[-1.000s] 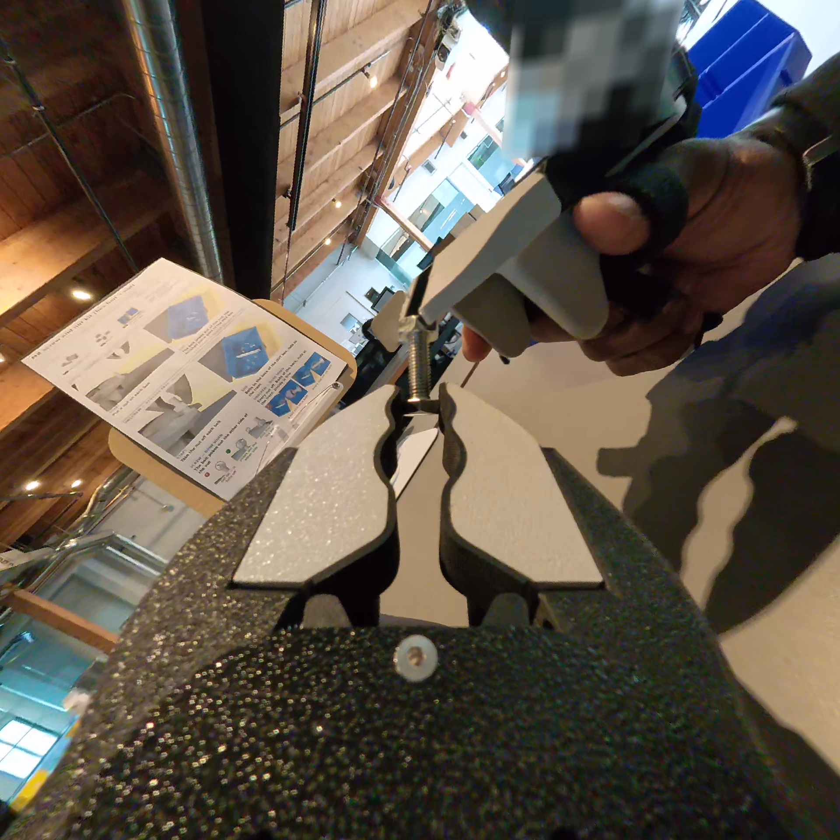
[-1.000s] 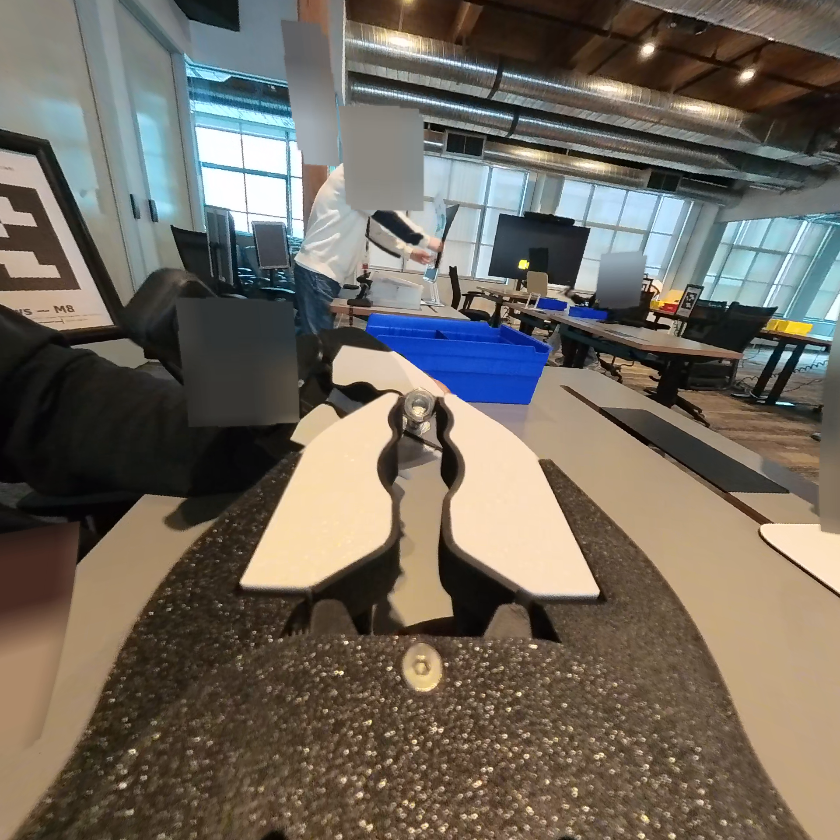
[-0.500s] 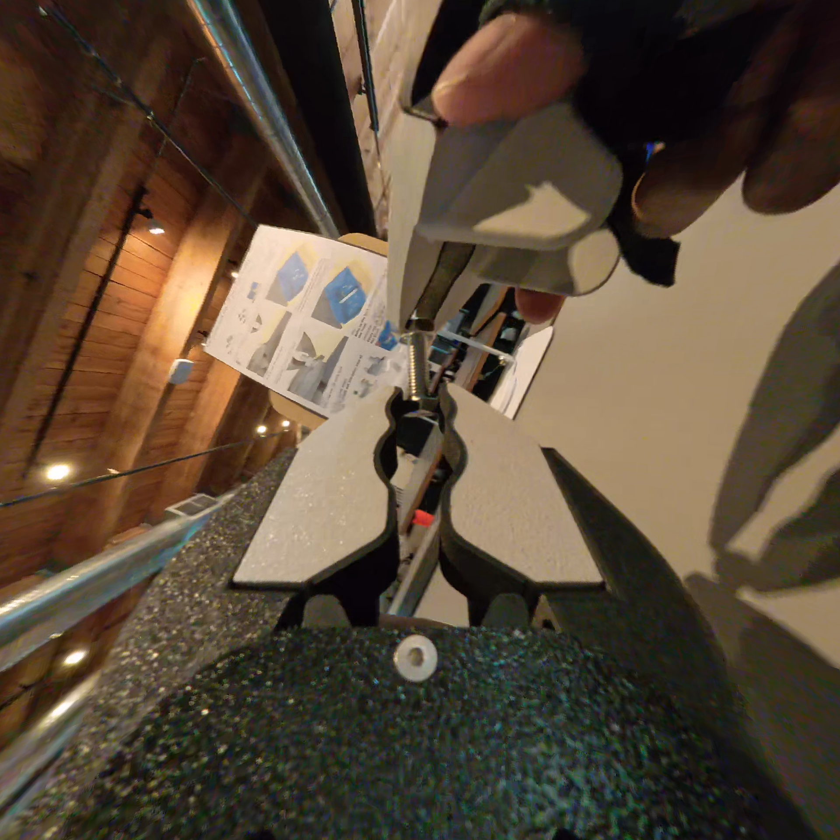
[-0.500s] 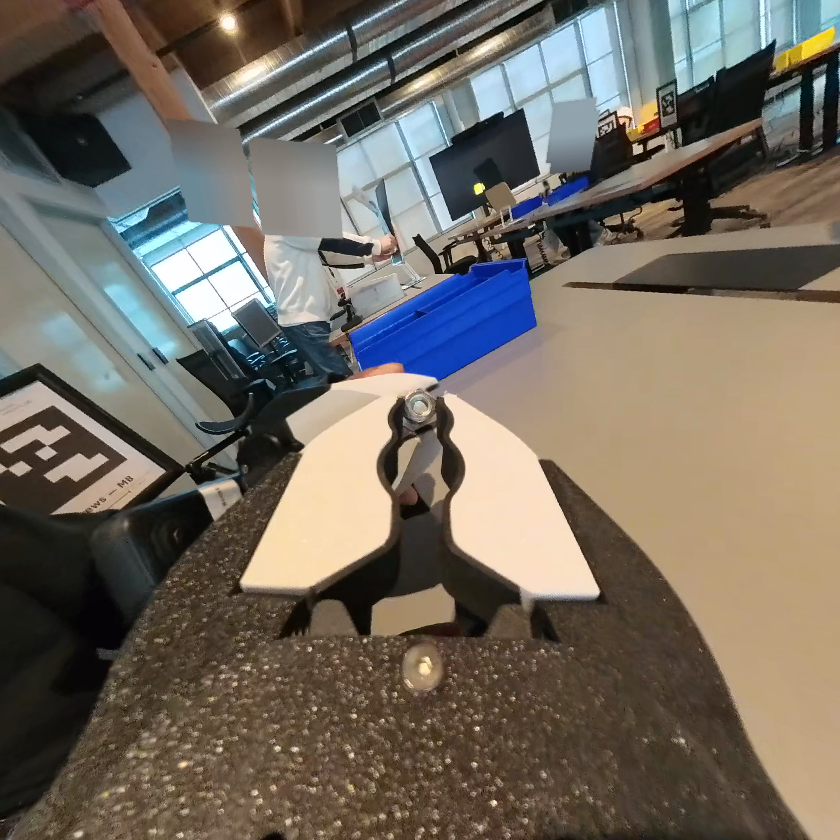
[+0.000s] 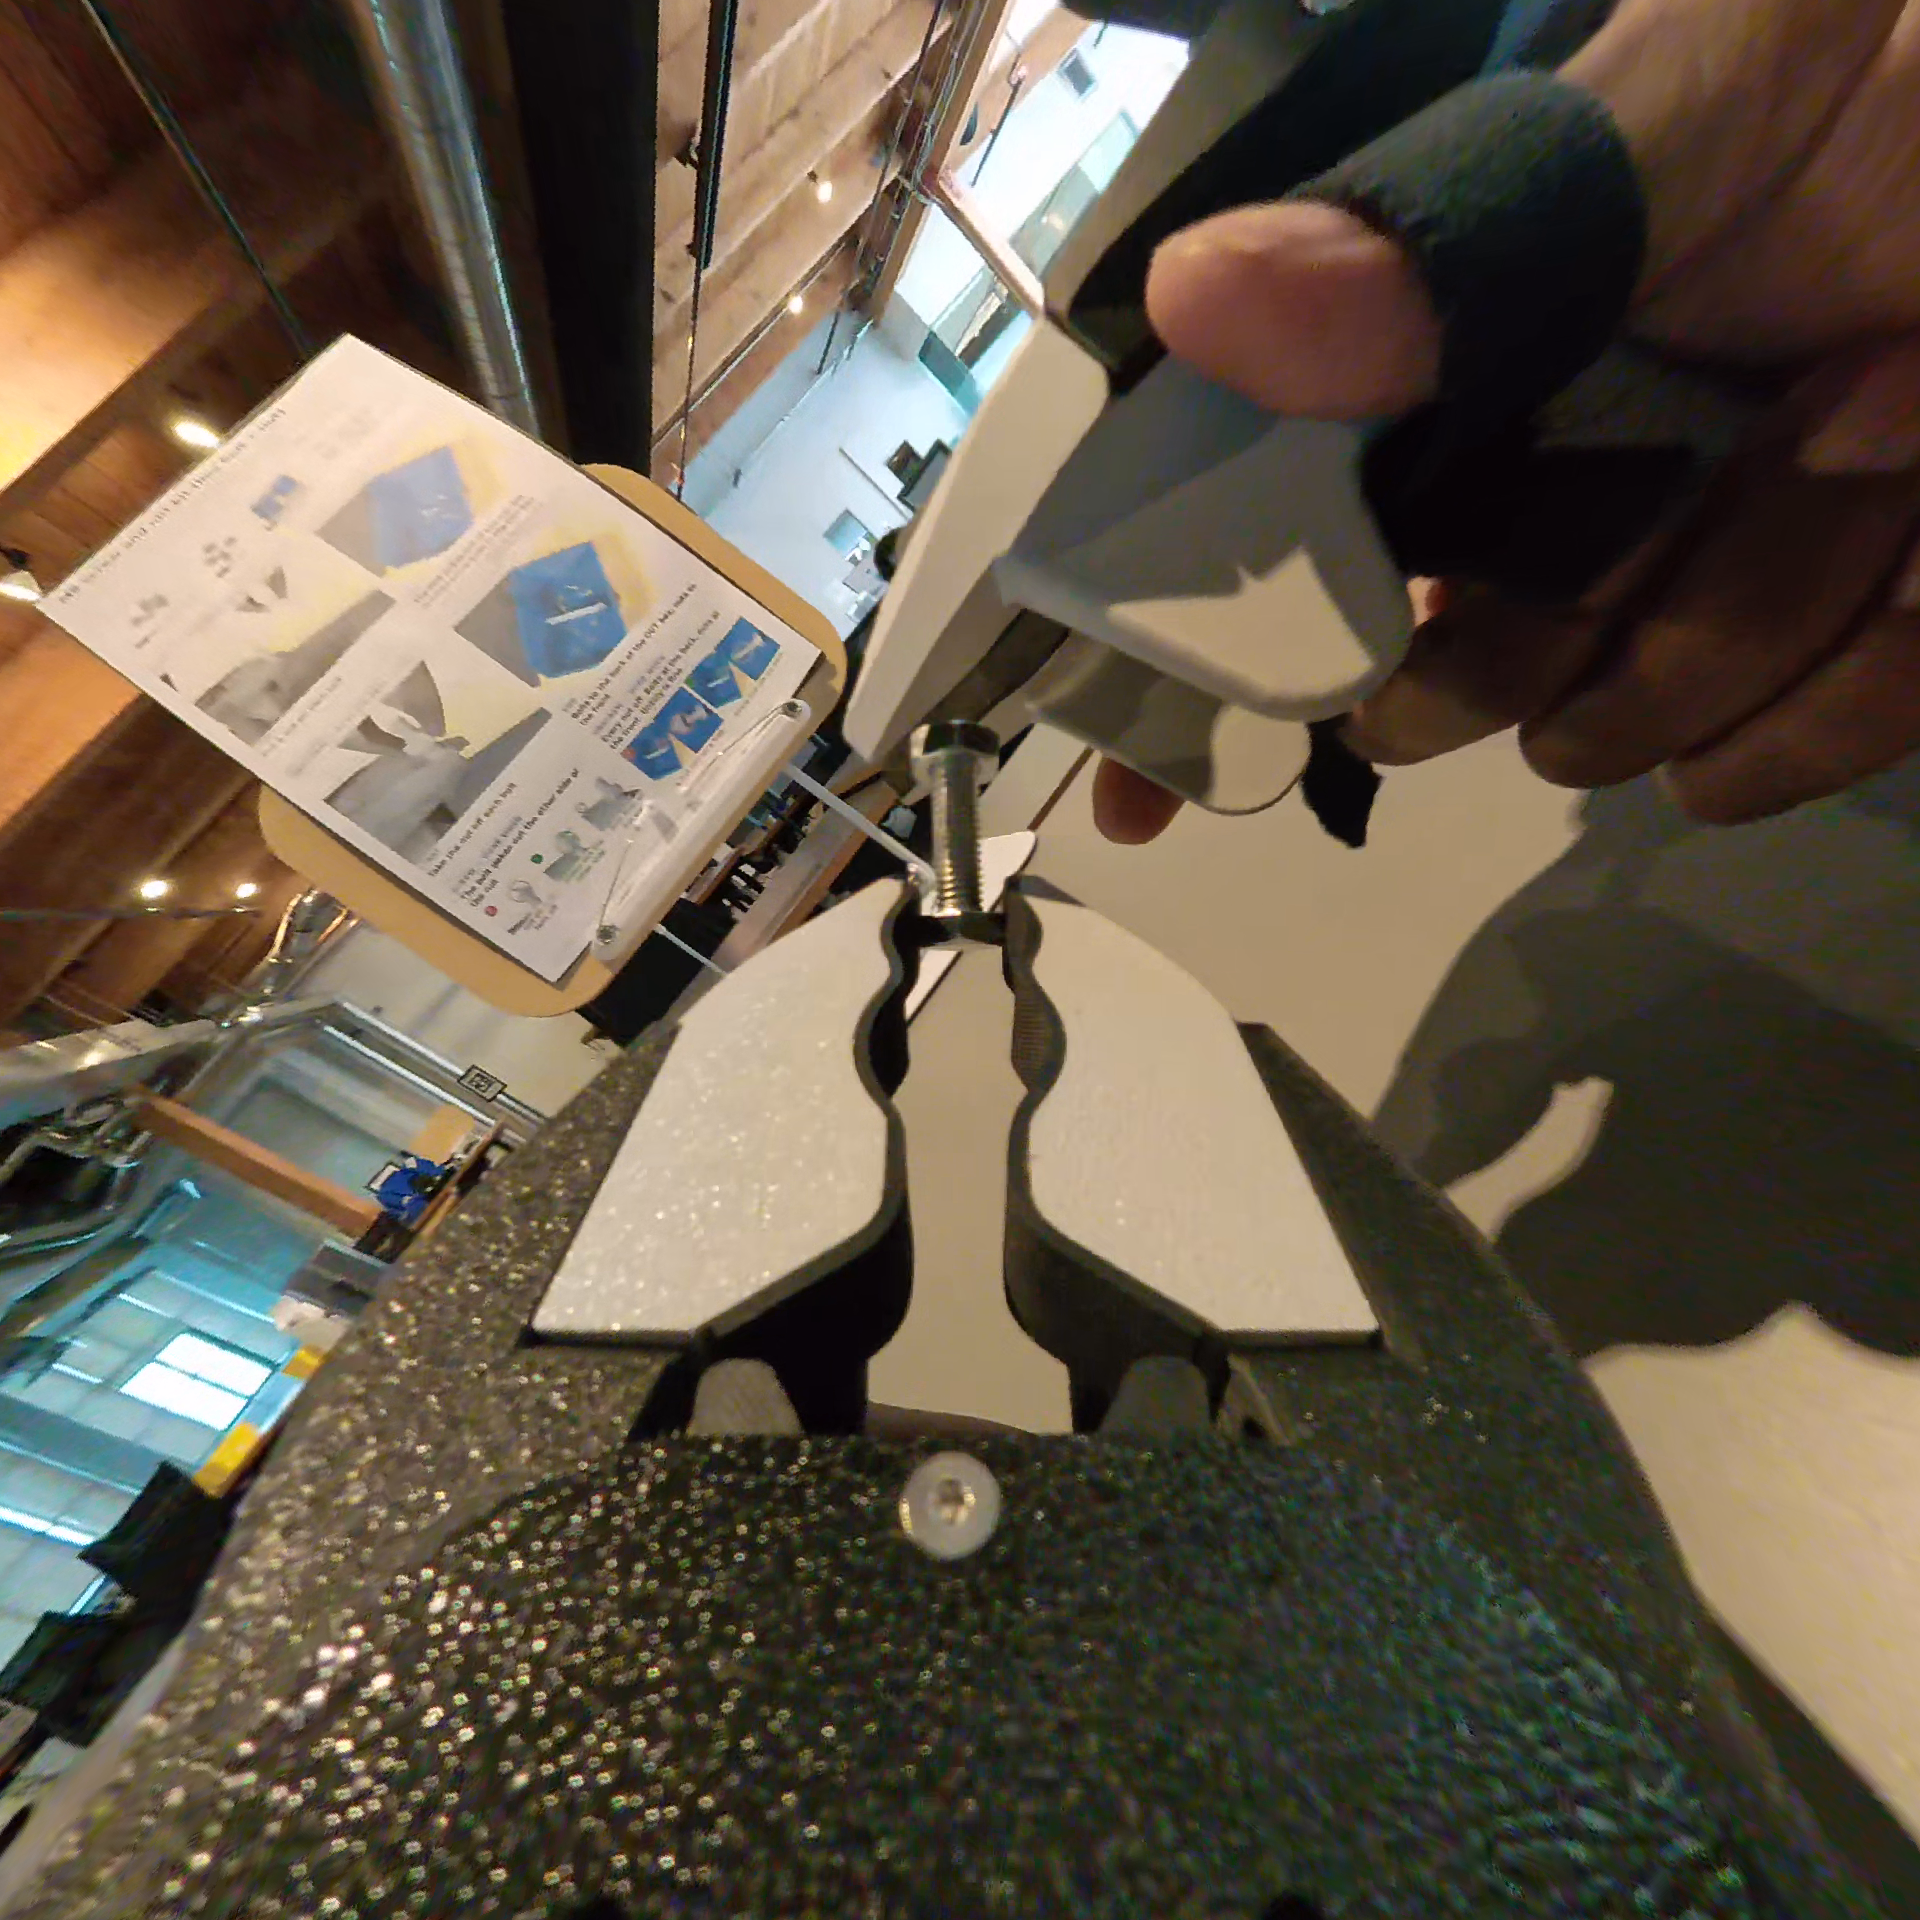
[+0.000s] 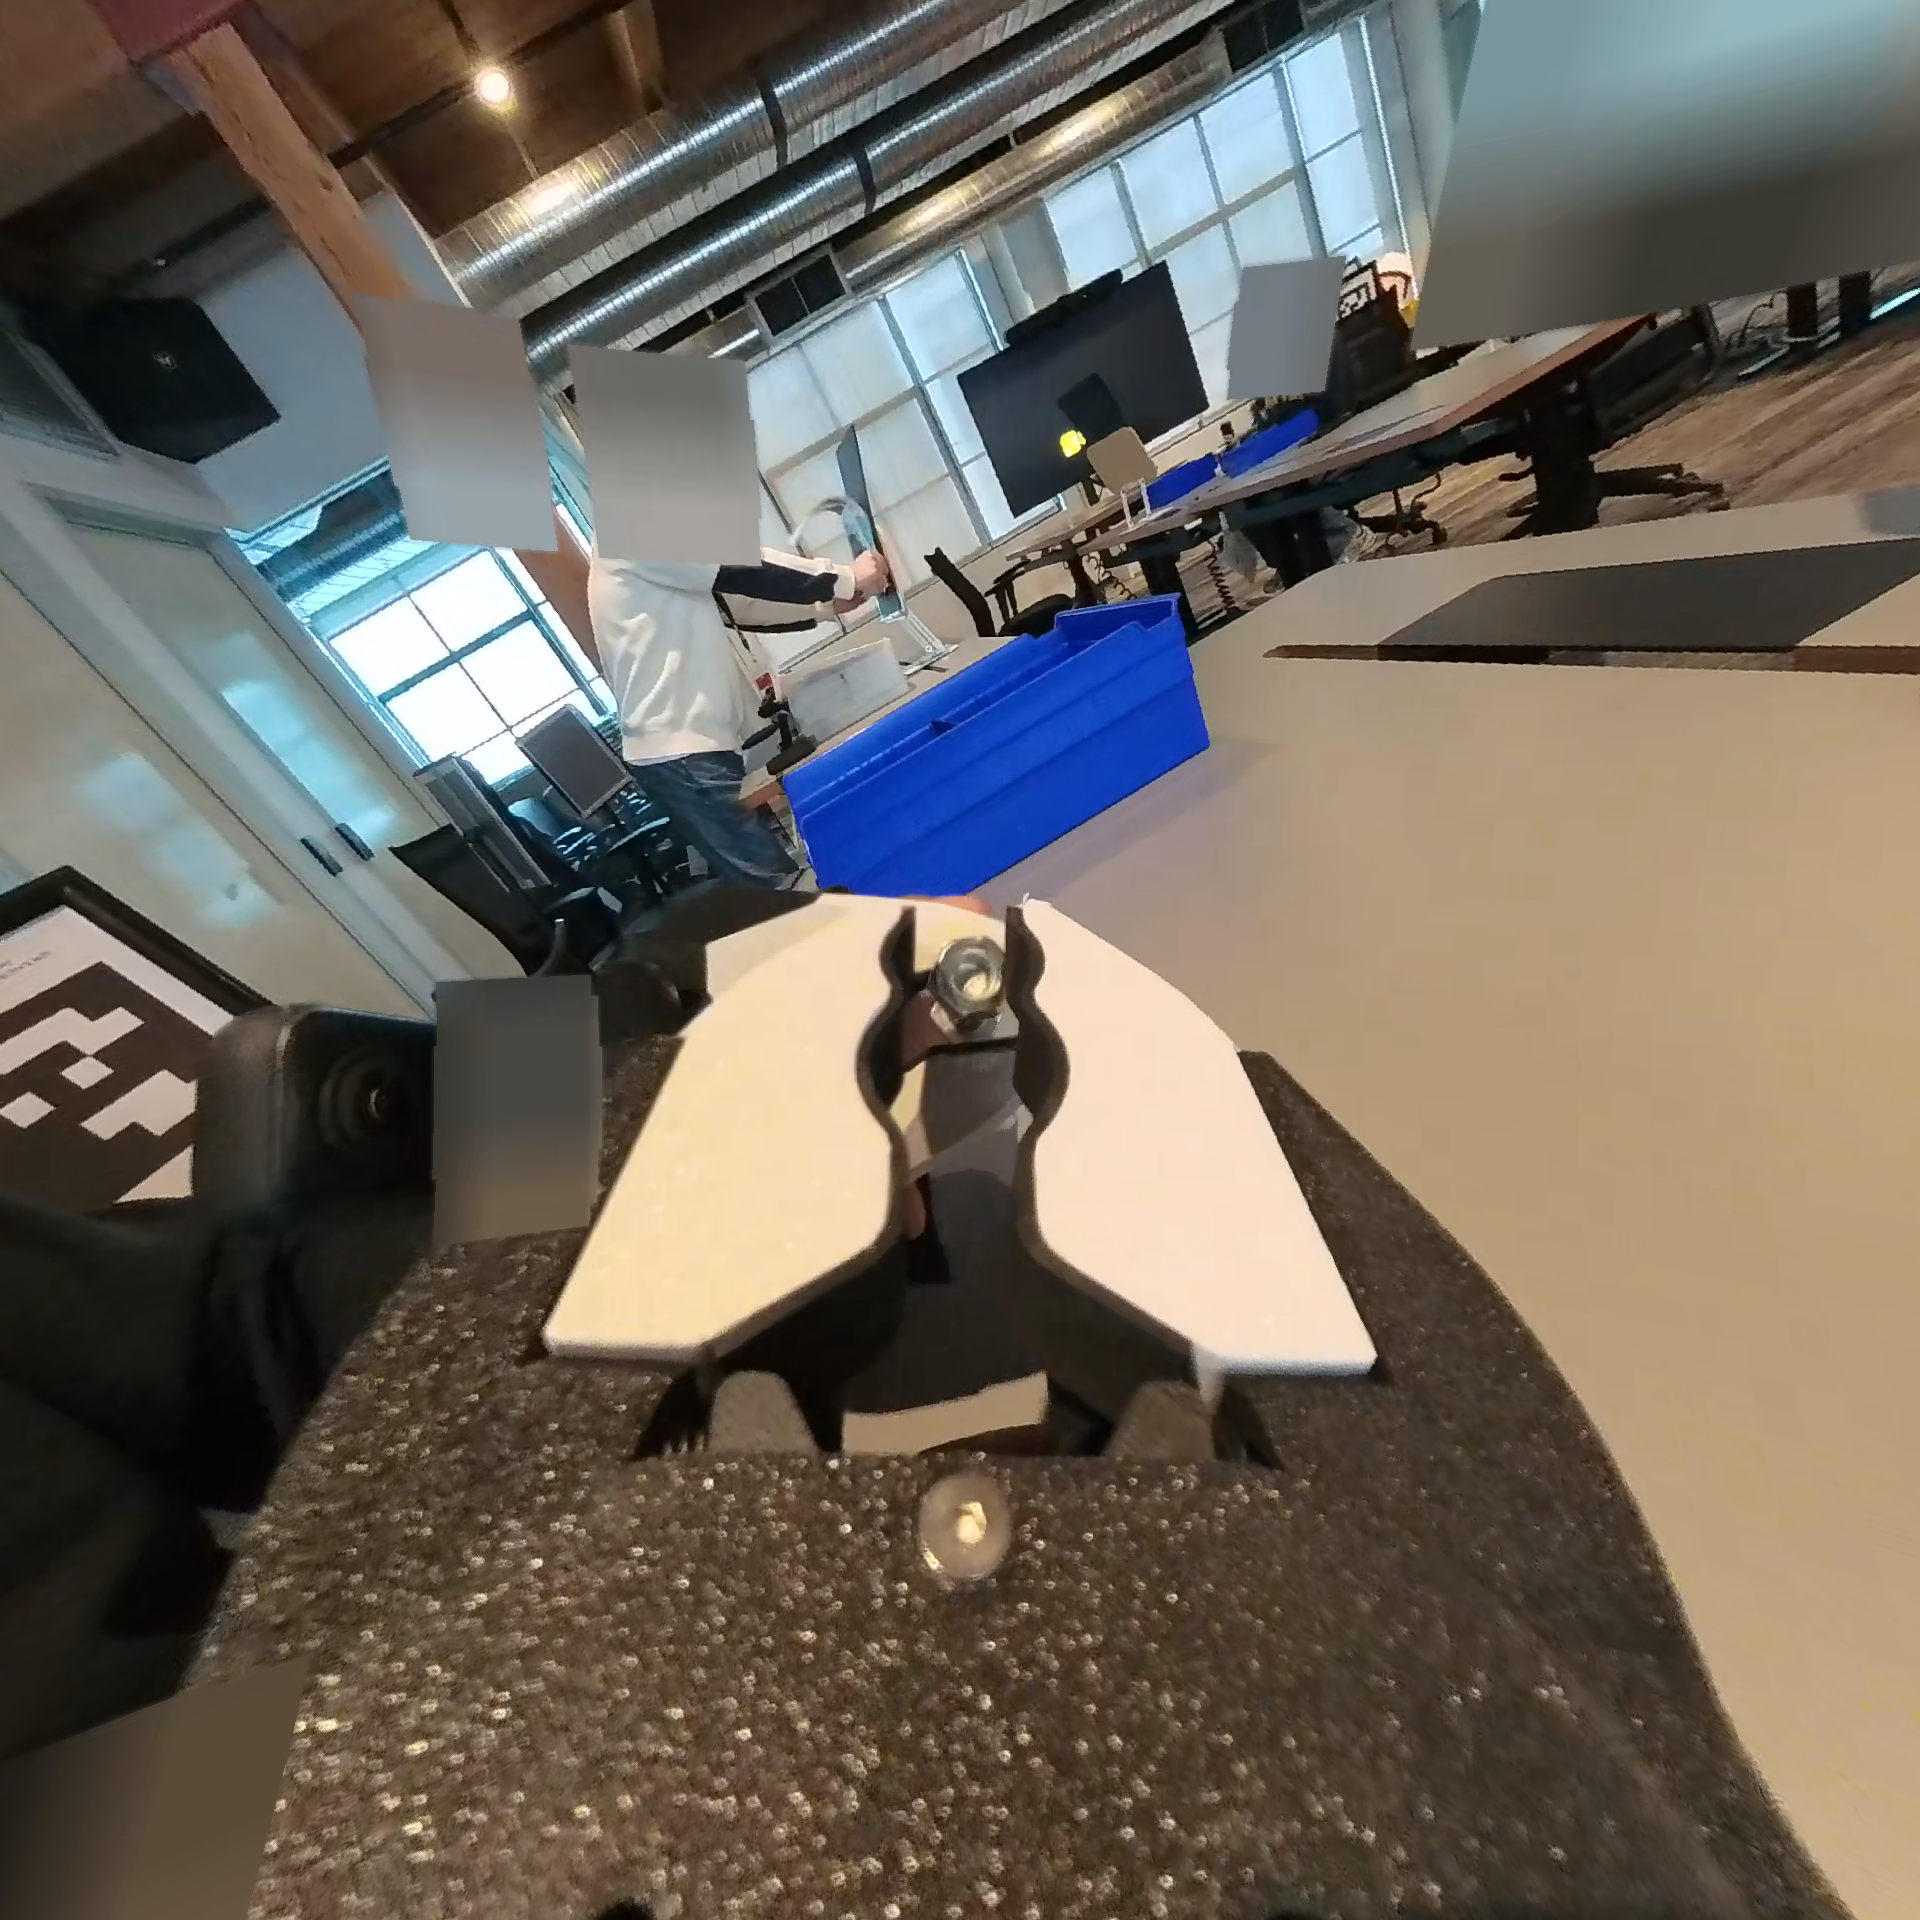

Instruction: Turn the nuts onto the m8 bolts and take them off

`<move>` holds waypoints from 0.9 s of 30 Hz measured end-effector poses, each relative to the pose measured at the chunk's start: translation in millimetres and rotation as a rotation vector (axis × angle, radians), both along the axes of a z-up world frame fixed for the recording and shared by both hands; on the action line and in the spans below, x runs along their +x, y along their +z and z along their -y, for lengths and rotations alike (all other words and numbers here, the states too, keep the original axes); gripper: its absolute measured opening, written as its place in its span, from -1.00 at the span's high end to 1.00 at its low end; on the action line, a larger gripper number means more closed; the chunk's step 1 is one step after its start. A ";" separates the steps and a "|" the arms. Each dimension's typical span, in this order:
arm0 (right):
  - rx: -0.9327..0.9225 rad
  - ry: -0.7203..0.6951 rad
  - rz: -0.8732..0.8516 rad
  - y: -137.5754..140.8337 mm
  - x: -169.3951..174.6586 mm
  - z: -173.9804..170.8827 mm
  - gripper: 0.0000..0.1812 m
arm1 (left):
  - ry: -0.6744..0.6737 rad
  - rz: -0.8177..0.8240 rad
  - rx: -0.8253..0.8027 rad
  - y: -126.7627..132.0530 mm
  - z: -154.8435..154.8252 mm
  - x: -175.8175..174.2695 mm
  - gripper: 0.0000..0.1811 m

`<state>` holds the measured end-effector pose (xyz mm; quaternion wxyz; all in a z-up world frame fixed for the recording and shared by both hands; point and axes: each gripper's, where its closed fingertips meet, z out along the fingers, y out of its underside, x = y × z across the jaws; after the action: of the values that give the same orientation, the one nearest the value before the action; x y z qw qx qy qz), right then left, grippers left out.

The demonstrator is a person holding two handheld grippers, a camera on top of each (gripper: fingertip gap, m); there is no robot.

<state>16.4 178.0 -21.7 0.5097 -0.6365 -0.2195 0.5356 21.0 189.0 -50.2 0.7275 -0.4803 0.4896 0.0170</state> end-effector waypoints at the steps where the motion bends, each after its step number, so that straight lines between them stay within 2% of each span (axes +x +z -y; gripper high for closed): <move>1: 0.004 -0.001 0.003 0.0 -0.1 0.1 0.82 | -0.008 0.008 -0.012 -0.2 0.6 0.9 0.84; 11: 0.124 -0.025 0.013 15.6 10.4 1.3 0.76 | -0.133 0.068 -0.116 -2.5 9.5 7.3 0.84; 13: 0.251 -0.027 0.133 15.8 17.8 4.5 0.75 | -0.193 0.090 -0.154 -0.6 12.9 5.3 0.84; 17: 0.538 0.002 0.455 -1.2 28.2 19.8 0.70 | -0.302 0.144 -0.235 3.6 19.5 -1.1 0.84; 22: 0.695 0.068 0.555 -6.1 24.3 38.9 0.69 | -0.410 0.063 -0.278 -7.5 33.8 4.6 0.84; 27: 0.767 0.128 0.662 -18.3 23.6 49.9 0.65 | -0.507 -0.014 -0.341 -20.3 48.9 9.8 0.84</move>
<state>40.0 128.1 -40.0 0.5760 -0.5242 -0.5887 0.2164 30.8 140.1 -70.4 0.6141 -0.4577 0.5947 -0.2443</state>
